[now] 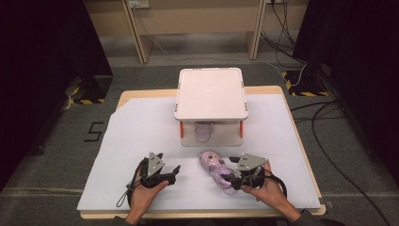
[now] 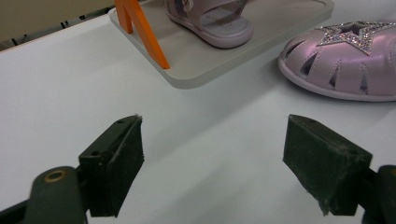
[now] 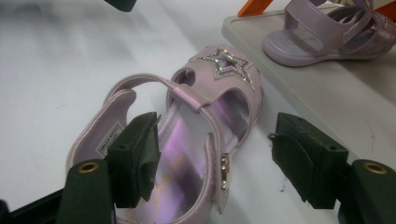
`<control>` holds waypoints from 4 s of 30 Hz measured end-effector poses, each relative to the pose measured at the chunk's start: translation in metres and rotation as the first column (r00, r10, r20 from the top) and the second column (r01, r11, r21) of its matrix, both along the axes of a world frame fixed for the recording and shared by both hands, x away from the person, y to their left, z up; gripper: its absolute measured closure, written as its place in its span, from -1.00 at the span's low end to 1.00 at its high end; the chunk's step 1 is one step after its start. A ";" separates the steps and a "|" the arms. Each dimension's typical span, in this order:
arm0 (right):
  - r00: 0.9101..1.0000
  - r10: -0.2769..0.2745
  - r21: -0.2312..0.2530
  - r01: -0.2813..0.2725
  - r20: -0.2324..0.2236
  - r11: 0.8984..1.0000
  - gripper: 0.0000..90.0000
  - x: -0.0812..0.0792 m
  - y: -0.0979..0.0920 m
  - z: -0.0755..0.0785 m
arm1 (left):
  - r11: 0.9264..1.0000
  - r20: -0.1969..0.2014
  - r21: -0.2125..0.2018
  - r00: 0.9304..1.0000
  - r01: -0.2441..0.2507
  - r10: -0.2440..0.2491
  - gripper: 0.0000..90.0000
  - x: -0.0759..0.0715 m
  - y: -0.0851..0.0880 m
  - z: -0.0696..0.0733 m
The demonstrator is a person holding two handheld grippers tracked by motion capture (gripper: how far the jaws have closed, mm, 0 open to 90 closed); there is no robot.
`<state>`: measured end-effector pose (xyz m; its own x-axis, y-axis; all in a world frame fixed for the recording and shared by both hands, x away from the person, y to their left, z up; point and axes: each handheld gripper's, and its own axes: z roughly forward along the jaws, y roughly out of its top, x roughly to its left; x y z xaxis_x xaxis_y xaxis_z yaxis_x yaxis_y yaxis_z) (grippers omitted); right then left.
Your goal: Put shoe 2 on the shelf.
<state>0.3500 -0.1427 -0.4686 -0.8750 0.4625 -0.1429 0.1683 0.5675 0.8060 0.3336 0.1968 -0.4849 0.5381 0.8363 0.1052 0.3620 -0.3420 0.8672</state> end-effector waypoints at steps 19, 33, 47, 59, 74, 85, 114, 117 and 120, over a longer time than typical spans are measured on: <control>0.988 0.127 -0.174 -0.110 0.093 0.979 0.09 0.007 0.037 0.004 | 1.000 -0.003 0.010 1.000 -0.006 0.006 -0.57 -0.004 0.003 -0.002; 0.983 0.071 -0.250 -0.026 0.171 0.968 0.78 0.007 0.037 0.012 | 1.000 -0.003 0.011 1.000 -0.005 0.005 -0.57 -0.005 0.003 -0.001; 0.980 -0.070 -0.138 0.096 0.184 0.986 0.82 0.019 0.015 0.031 | 1.000 0.001 0.007 1.000 -0.009 0.009 -0.56 -0.004 0.004 -0.001; 0.934 -0.231 -0.170 0.283 0.271 0.944 0.82 0.056 0.009 0.027 | 1.000 0.001 0.006 1.000 -0.010 0.010 -0.56 -0.005 0.004 0.000; 0.897 -0.297 -0.252 0.385 0.327 0.888 0.72 0.090 0.031 0.018 | 1.000 -0.001 0.006 1.000 -0.004 0.004 -0.56 -0.005 0.004 0.000; 0.898 -0.336 -0.256 0.409 0.285 0.876 -0.04 0.093 0.030 0.027 | 1.000 -0.004 0.008 1.000 0.004 -0.004 -0.56 -0.006 0.004 0.000; 0.978 -0.193 -0.077 0.200 0.083 0.977 -0.10 0.043 -0.017 0.050 | 1.000 0.003 0.004 1.000 0.013 -0.013 -0.56 -0.007 0.004 0.001; 0.988 -0.137 -0.067 0.143 0.077 0.987 -0.02 0.036 -0.018 0.045 | 1.000 0.002 0.002 1.000 0.015 -0.015 -0.56 -0.006 0.003 0.000; 0.991 -0.087 -0.091 0.096 0.102 0.991 0.04 0.035 -0.014 0.038 | 1.000 0.001 0.005 1.000 0.016 -0.016 -0.56 -0.006 0.002 0.000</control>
<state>0.3852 -0.1565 -0.4303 -0.8095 0.5200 -0.2725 0.1464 0.6282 0.7641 0.3274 0.1986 -0.4854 0.5510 0.8273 0.1096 0.3559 -0.3517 0.8658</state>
